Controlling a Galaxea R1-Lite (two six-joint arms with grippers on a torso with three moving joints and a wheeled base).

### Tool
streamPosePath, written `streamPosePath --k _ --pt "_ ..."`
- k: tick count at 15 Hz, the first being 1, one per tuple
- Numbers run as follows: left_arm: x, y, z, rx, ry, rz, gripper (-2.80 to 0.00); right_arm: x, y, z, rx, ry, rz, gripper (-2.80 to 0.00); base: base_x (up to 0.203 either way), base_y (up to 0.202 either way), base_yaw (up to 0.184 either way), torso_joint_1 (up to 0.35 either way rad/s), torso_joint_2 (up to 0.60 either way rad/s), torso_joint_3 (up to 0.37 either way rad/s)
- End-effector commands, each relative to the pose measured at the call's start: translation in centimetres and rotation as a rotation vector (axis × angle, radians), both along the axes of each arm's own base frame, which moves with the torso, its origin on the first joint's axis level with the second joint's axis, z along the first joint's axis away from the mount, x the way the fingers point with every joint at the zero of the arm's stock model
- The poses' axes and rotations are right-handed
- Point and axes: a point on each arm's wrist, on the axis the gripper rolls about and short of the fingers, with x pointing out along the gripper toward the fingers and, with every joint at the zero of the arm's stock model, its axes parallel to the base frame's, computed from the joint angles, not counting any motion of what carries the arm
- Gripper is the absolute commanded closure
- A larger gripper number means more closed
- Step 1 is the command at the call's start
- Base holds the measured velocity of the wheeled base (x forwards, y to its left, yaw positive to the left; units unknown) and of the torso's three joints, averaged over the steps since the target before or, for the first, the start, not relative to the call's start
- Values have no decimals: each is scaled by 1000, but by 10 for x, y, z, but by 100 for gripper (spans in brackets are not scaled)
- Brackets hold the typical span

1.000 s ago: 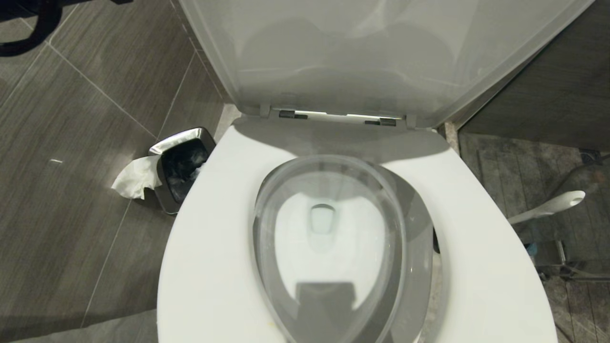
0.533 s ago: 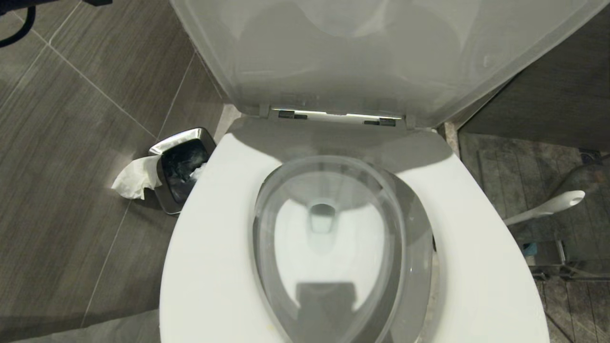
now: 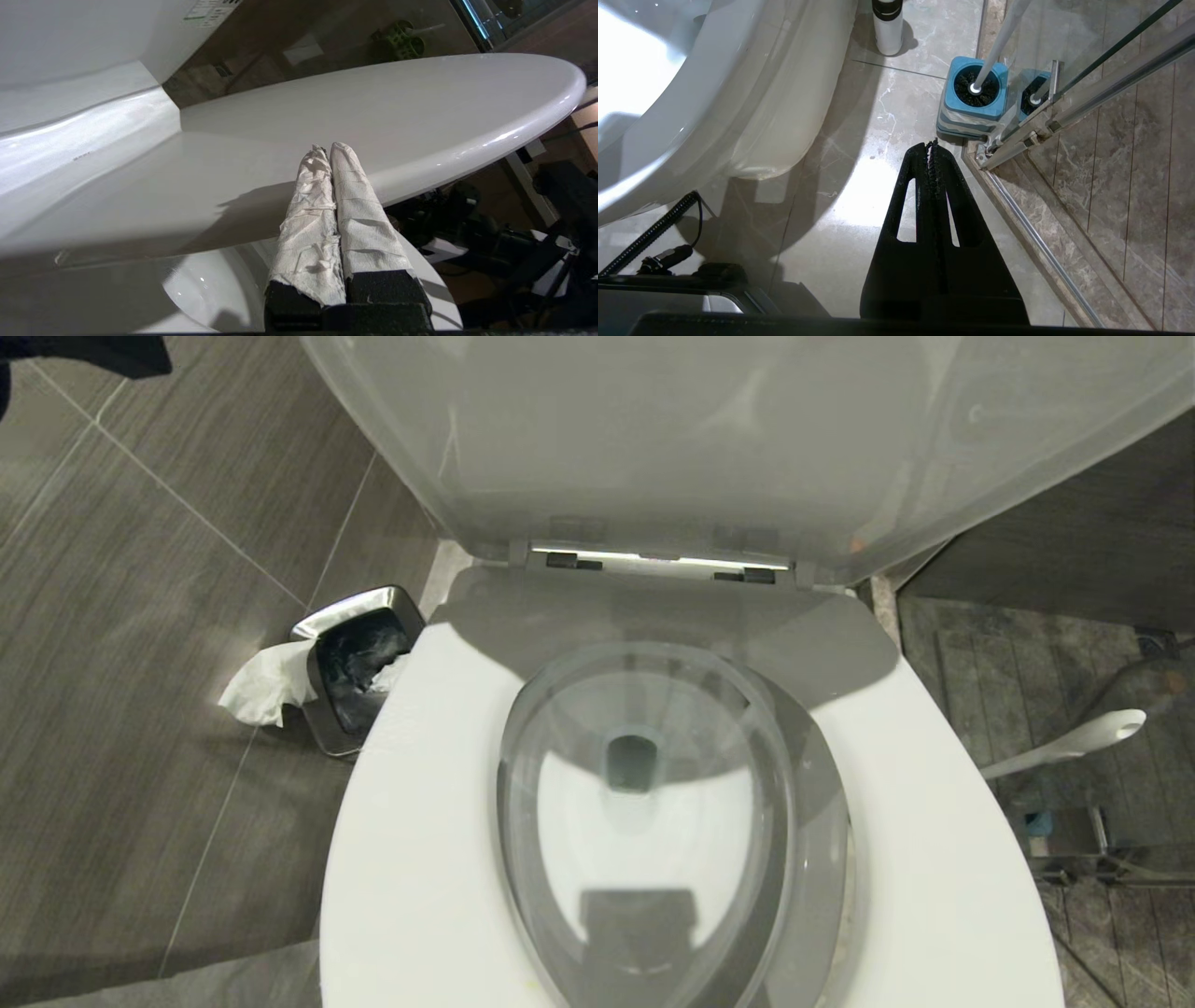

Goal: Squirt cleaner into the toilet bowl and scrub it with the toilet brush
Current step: Close the toilet lid

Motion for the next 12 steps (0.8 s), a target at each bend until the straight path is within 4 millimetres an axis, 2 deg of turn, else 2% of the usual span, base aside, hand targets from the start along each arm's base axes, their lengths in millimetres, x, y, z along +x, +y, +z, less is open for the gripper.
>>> streamPosePath --k 1,5,12 --pt "-13 4 4 -4 -15 -5 0 0 0 0 -1 2 0 0 0 0 0 1 1 45" --pt "-24 6 3 -6 -27 4 0 0 0 0 -1 1 0 0 0 0 0 1 1 119" --pt "-31 19 11 -18 -120 73 0 0 0 0 -1 2 0 0 0 0 0 1 0 22"
